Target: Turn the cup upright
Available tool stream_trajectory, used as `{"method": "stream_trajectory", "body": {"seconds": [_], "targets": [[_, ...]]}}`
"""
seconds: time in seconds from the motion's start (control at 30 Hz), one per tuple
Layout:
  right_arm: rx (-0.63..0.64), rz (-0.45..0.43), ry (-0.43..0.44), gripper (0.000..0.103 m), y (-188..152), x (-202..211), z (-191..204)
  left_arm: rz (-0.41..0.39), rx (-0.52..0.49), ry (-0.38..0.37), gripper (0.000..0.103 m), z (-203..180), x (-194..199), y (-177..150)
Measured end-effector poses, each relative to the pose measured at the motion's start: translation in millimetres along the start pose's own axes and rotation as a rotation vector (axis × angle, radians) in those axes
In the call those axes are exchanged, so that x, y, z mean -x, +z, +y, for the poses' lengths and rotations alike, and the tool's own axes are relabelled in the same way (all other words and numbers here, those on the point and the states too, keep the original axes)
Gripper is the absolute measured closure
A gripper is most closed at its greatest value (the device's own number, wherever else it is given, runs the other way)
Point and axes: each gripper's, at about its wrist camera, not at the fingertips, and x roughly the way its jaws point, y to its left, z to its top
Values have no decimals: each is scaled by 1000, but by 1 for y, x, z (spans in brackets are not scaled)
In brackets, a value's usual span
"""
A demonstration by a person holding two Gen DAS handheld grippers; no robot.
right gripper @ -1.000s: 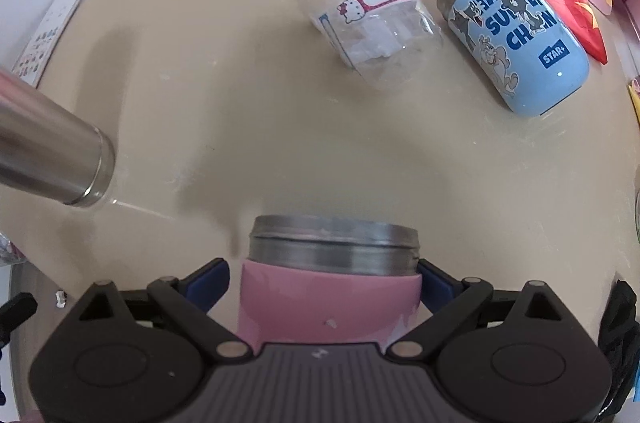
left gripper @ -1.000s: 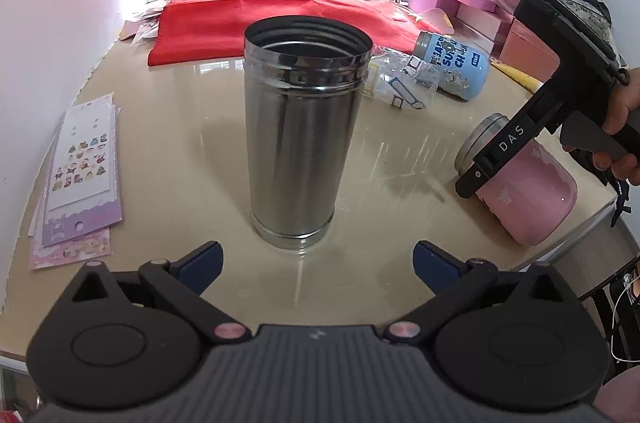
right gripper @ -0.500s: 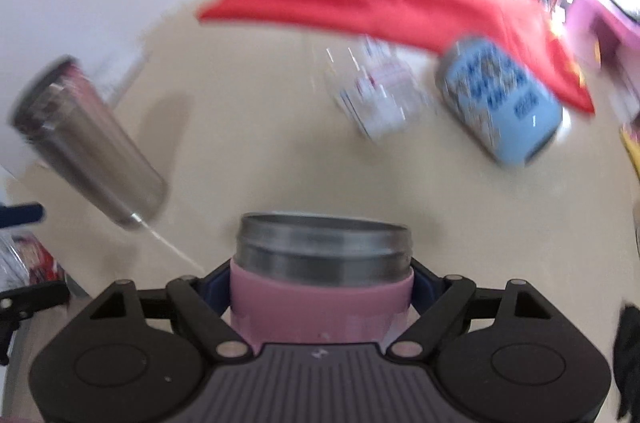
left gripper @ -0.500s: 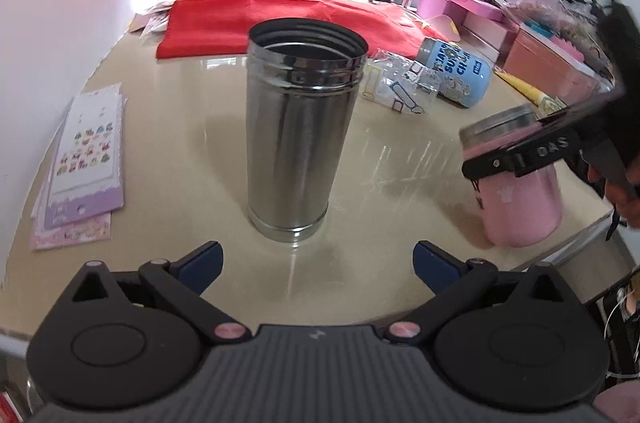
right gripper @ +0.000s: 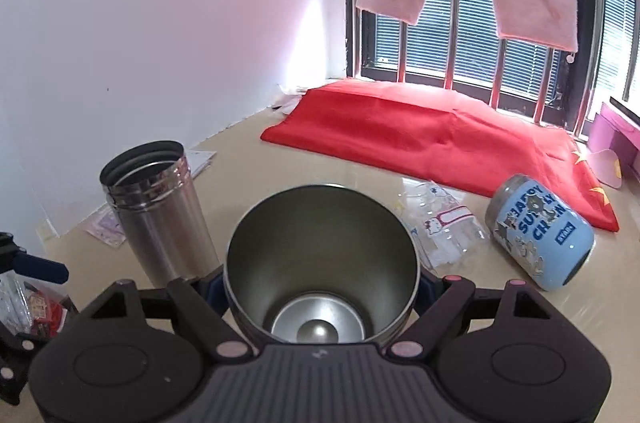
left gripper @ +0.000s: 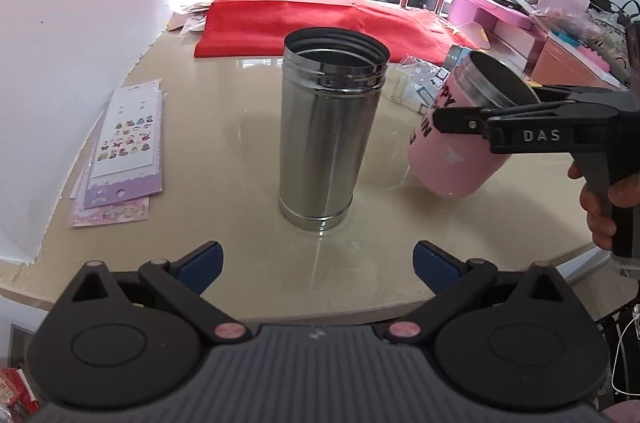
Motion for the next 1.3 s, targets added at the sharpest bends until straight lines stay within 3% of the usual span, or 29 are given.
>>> {"method": "stream_trajectory", "body": {"seconds": [0.17, 0.43, 0.5, 0.57, 0.8, 1.03, 1.17, 1.3], "targets": [[26, 86, 1, 20, 0, -25, 5, 2, 3, -3, 0, -2, -1, 0], [57, 104, -11, 19, 6, -39, 13, -16, 9, -9, 0, -6, 1, 2], [43, 83, -8, 7, 5, -36, 10, -24, 13, -7, 0, -7, 5, 2], [34, 41, -11, 0, 2, -23, 10, -39, 12, -5, 0, -11, 11, 1], [-13, -141, -39, 0, -21, 56, 13, -147, -30, -8, 0, -39, 43, -7], [-42, -297, -107, 0, -69, 137, 24, -327, -34, 17, 0, -78, 80, -40], [-61, -339, -135, 0, -101, 174, 29, -456, -32, 40, 0, -97, 101, -67], [-86, -376, -165, 0, -132, 205, 38, -534, -20, 62, 0, -110, 117, -92]]}}
